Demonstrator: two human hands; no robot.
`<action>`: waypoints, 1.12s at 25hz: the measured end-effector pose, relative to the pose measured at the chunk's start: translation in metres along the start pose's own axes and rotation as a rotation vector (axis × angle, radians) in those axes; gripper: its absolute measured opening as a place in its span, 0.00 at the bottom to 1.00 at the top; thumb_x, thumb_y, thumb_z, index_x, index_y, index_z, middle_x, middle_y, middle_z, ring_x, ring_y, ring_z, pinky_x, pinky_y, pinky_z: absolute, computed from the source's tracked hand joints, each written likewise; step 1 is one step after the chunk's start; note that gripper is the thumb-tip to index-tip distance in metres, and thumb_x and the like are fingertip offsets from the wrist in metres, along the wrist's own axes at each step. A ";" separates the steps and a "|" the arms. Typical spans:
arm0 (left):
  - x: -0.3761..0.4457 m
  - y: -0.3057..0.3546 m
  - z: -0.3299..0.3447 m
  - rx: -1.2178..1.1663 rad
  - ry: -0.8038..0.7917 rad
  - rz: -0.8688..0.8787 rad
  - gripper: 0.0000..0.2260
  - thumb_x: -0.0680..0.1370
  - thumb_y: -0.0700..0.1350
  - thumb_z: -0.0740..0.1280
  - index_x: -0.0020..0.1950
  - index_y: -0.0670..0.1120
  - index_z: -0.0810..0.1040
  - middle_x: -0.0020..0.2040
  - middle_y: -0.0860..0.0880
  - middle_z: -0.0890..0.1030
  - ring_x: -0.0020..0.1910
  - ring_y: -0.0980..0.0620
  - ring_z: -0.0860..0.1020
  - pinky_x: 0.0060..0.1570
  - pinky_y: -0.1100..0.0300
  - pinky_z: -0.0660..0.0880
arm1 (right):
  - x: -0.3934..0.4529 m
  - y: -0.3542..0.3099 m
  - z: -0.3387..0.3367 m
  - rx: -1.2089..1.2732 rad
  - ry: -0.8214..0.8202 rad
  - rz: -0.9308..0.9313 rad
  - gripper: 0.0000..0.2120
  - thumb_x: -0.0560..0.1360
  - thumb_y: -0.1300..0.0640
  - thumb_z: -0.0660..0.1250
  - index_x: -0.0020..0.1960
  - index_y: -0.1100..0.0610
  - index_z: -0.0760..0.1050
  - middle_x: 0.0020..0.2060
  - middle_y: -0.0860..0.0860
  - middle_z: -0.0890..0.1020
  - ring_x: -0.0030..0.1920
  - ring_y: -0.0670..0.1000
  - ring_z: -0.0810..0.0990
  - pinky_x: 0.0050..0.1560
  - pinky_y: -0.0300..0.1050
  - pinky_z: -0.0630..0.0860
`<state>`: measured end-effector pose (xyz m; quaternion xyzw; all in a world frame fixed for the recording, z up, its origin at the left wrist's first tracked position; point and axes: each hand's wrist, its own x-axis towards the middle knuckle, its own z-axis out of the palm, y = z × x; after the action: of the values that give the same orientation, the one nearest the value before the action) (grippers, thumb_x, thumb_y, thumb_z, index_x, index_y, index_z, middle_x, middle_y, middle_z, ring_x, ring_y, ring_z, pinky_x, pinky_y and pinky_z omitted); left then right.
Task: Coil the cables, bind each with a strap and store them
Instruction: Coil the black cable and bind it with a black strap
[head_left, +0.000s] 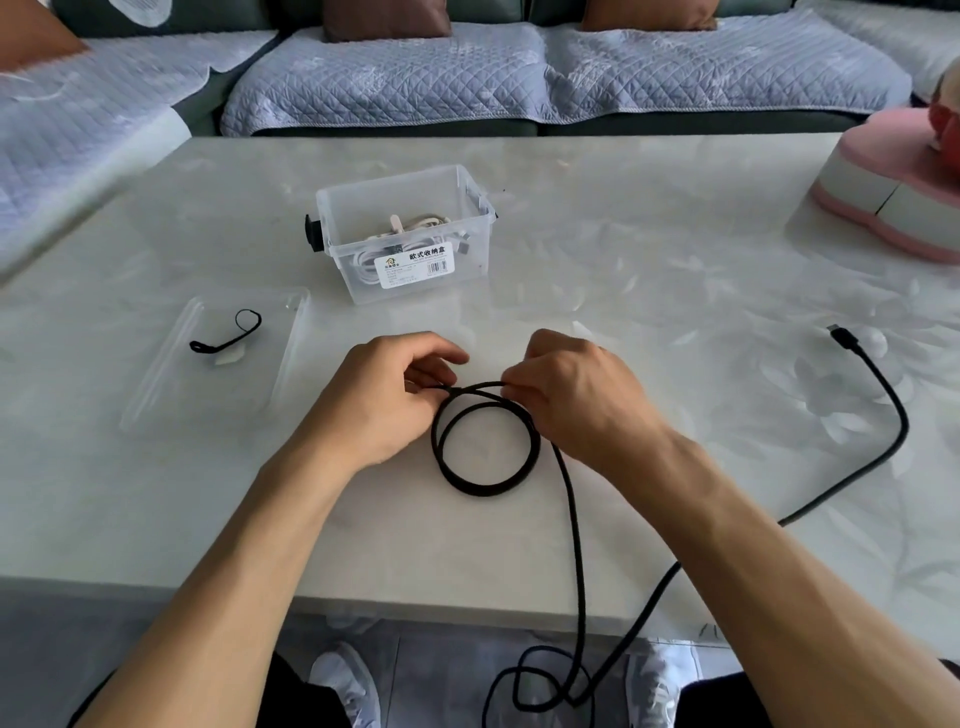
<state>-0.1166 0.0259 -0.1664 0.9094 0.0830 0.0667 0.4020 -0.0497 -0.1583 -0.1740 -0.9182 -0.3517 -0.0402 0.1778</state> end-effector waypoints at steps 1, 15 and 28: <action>0.000 -0.001 -0.001 0.014 0.008 0.017 0.17 0.74 0.33 0.69 0.50 0.55 0.84 0.45 0.56 0.84 0.45 0.61 0.81 0.51 0.69 0.76 | 0.001 -0.001 0.002 -0.009 -0.003 -0.019 0.10 0.79 0.52 0.63 0.50 0.55 0.82 0.45 0.50 0.76 0.44 0.59 0.78 0.37 0.45 0.69; -0.010 -0.001 0.006 0.180 0.001 0.136 0.11 0.72 0.37 0.68 0.44 0.52 0.85 0.44 0.54 0.81 0.43 0.57 0.79 0.46 0.61 0.76 | -0.032 -0.014 -0.020 0.108 -0.099 0.298 0.04 0.73 0.53 0.66 0.43 0.53 0.79 0.41 0.49 0.81 0.45 0.53 0.78 0.40 0.47 0.77; -0.018 -0.008 -0.022 0.147 -0.163 -0.019 0.14 0.75 0.37 0.68 0.50 0.57 0.83 0.47 0.59 0.82 0.46 0.60 0.79 0.48 0.66 0.74 | -0.029 -0.035 0.002 0.074 -0.019 0.232 0.12 0.76 0.55 0.60 0.53 0.55 0.81 0.50 0.50 0.76 0.46 0.57 0.78 0.44 0.48 0.77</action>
<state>-0.1393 0.0430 -0.1586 0.9380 0.0631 -0.0176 0.3404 -0.0944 -0.1518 -0.1711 -0.9458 -0.2463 0.0025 0.2116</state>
